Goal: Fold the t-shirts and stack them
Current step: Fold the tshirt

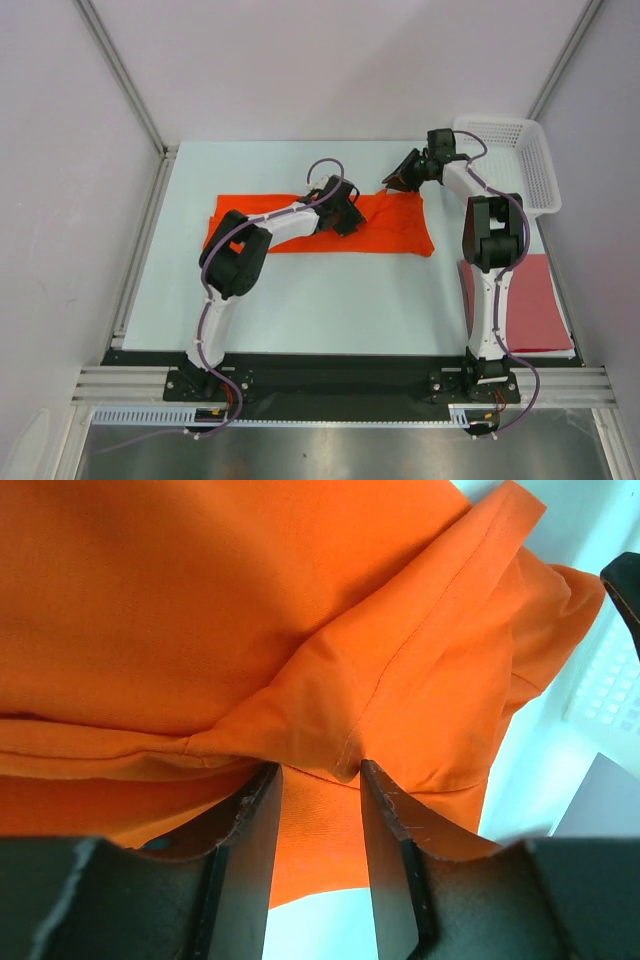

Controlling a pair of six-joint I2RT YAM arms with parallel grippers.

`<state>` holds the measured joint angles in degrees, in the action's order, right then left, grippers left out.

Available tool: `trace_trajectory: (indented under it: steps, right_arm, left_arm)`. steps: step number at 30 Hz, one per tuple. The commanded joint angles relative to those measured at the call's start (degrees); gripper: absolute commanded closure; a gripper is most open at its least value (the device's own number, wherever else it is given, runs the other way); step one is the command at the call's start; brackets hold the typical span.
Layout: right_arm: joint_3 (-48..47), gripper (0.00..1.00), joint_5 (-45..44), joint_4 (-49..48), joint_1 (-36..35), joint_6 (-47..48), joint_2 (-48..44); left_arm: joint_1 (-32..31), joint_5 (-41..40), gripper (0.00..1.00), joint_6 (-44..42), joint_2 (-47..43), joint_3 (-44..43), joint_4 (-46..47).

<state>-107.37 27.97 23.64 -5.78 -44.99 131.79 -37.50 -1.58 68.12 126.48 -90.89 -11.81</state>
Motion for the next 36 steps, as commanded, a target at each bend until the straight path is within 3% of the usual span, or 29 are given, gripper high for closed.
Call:
trace_trajectory:
  steps: [1, 5, 8, 17, 23, 36]
  right_arm:
    - [-0.8, 0.74, 0.9, -1.5, 0.1, -0.4, 0.7]
    - [-1.7, 0.59, -1.4, 0.4, 0.2, 1.4, 1.6]
    - [-3.7, 0.54, -1.4, 1.1, 0.2, 1.9, 3.7]
    - [-8.5, 0.54, -1.6, 3.4, 0.3, 3.8, 7.3]
    - [-8.6, 0.55, -0.4, 3.2, 0.2, 4.0, 8.0]
    - [-10.1, 0.55, 0.5, 3.3, 0.3, 4.0, 9.0]
  left_arm:
    - [-0.4, -1.1, 0.58, 0.7, 0.8, -2.7, -0.7]
    - [-0.4, -1.0, 0.58, 0.3, 1.2, -3.5, -0.8]
    - [-0.3, -0.6, 0.59, 1.1, 2.0, -4.2, -0.5]
    - [0.1, 0.1, 0.72, 1.3, 2.0, -4.7, 0.3]
    - [0.4, -0.2, 0.68, 1.1, 1.5, -5.3, 0.5]
    - [0.9, 0.6, 0.70, 2.5, 1.8, -5.8, 0.9]
